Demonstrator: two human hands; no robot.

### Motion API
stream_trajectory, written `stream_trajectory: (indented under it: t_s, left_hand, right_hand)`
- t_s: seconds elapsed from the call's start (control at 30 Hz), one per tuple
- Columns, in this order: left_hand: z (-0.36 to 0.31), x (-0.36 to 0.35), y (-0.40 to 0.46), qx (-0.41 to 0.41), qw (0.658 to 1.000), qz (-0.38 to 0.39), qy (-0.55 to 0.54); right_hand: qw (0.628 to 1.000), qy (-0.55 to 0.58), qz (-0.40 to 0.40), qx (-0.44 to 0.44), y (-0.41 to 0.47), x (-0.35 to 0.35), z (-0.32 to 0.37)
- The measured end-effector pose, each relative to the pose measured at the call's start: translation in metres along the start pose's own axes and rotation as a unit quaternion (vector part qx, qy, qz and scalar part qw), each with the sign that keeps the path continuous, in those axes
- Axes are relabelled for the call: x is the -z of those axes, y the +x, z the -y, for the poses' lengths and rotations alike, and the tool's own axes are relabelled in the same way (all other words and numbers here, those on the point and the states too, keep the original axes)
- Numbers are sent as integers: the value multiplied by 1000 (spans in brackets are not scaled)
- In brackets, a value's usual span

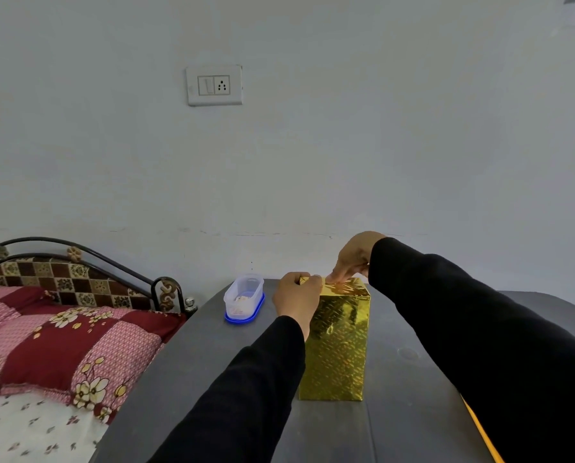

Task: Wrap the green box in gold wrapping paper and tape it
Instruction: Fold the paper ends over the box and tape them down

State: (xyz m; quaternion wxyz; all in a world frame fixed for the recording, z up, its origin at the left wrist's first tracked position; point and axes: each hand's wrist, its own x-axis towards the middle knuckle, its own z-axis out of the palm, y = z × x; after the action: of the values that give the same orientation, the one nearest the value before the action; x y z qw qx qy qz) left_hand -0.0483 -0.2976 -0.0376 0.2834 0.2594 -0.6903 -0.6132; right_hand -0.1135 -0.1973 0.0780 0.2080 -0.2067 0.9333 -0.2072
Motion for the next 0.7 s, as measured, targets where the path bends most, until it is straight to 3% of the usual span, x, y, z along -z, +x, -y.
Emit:
stream_trajectory:
  t_s: [0.1, 0.17, 0.3, 0.37, 0.47, 0.53, 0.63, 0.7]
  left_hand:
    - [-2, 2, -3, 4, 1000, 5, -11]
    - [-2, 3, -4, -3, 1000, 13, -18]
    - [-1, 3, -6, -7, 999, 13, -32]
    - [0, 2, -4, -7, 999, 8, -38]
    - [1, 3, -3, -8, 999, 2, -35]
    - [0, 3, -3, -6, 1000, 1, -31]
    - [0, 0, -2, 1, 1000, -7, -18]
    - [-2, 1, -2, 5, 1000, -14, -25]
  right_hand:
    - [994, 108, -2, -18, 6, -3, -16]
    - [971, 232, 0, -59, 11, -11, -34]
    - [868, 491, 41, -58, 18, -43, -60]
    - [834, 549, 20, -46, 27, -53, -60]
    - [854, 516, -66, 17, 39, -57, -58]
    - [860, 505, -69, 39, 37, -57, -53]
    - [908, 413, -63, 13, 34, -57, -51]
    - [900, 429, -78, 6, 34, -58, -51]
